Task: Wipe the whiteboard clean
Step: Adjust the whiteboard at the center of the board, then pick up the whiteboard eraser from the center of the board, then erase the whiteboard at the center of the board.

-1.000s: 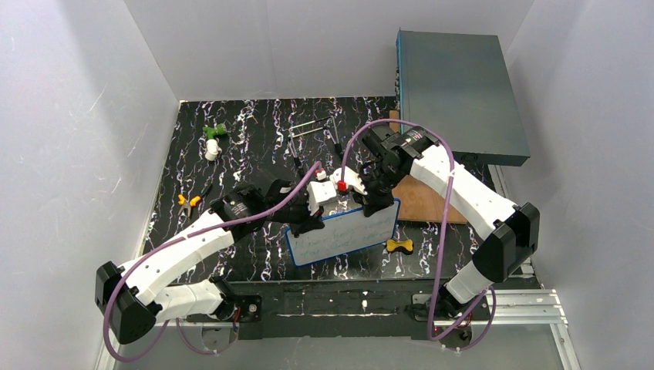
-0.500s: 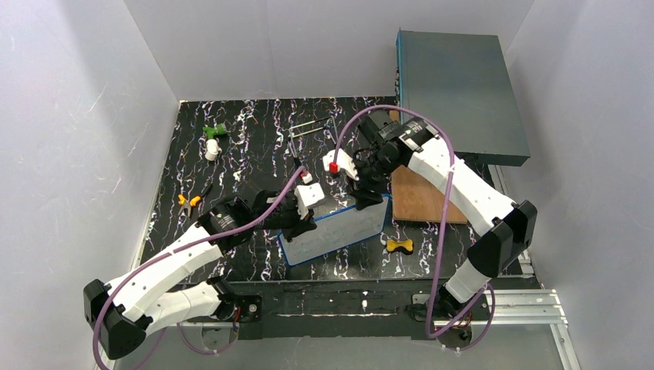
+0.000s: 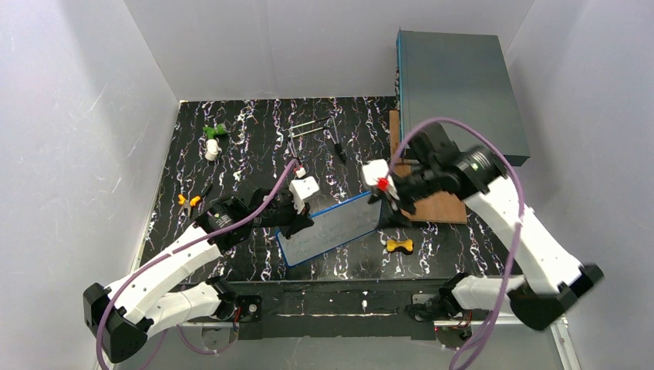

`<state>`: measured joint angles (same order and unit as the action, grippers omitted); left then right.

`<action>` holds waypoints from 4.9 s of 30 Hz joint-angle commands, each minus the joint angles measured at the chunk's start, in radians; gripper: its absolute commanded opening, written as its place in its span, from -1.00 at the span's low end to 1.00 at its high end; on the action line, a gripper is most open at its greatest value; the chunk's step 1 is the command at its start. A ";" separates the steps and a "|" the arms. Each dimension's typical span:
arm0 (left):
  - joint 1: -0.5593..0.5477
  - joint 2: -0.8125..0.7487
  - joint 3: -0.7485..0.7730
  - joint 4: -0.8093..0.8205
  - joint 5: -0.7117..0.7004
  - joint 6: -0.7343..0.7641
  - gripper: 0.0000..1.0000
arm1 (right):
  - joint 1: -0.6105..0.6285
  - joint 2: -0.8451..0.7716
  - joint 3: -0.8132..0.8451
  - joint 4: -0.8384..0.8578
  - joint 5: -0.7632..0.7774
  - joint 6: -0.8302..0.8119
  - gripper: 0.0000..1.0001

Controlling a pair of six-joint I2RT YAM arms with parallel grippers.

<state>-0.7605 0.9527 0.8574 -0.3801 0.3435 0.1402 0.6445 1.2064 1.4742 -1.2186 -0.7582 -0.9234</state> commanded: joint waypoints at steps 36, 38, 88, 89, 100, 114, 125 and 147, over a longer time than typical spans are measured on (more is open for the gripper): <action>0.007 -0.061 -0.103 0.043 -0.047 -0.246 -1.00 | -0.253 -0.007 -0.841 0.576 0.290 -0.194 0.05; 0.007 -0.064 -0.107 0.046 -0.047 -0.245 -1.00 | -0.241 0.006 -0.847 0.603 0.316 -0.183 0.02; 0.432 0.374 0.078 0.167 0.534 -0.351 -1.00 | 0.533 0.347 -0.206 0.877 0.918 0.299 -0.97; 0.434 0.399 0.099 0.163 0.547 -0.354 -1.00 | 0.534 0.357 -0.198 0.873 0.921 0.307 -0.97; 0.435 0.464 0.121 0.204 0.552 -0.368 -1.00 | 0.602 0.468 -0.110 0.705 0.786 0.318 -0.97; 0.451 0.493 0.124 0.218 0.637 -0.398 -1.00 | 0.528 0.501 -0.107 0.824 0.980 0.385 -0.97; 0.454 0.511 0.117 0.255 0.703 -0.421 -1.00 | 0.623 0.537 -0.115 0.747 0.924 0.274 -0.97; 0.463 0.526 0.129 0.227 0.703 -0.407 -1.00 | 0.566 0.495 -0.116 0.685 0.738 0.289 -0.97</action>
<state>-0.2974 1.4986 0.9539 -0.1425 0.9684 -0.2337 1.2499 1.7390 1.3056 -0.5350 -0.0082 -0.7021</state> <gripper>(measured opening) 0.065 0.076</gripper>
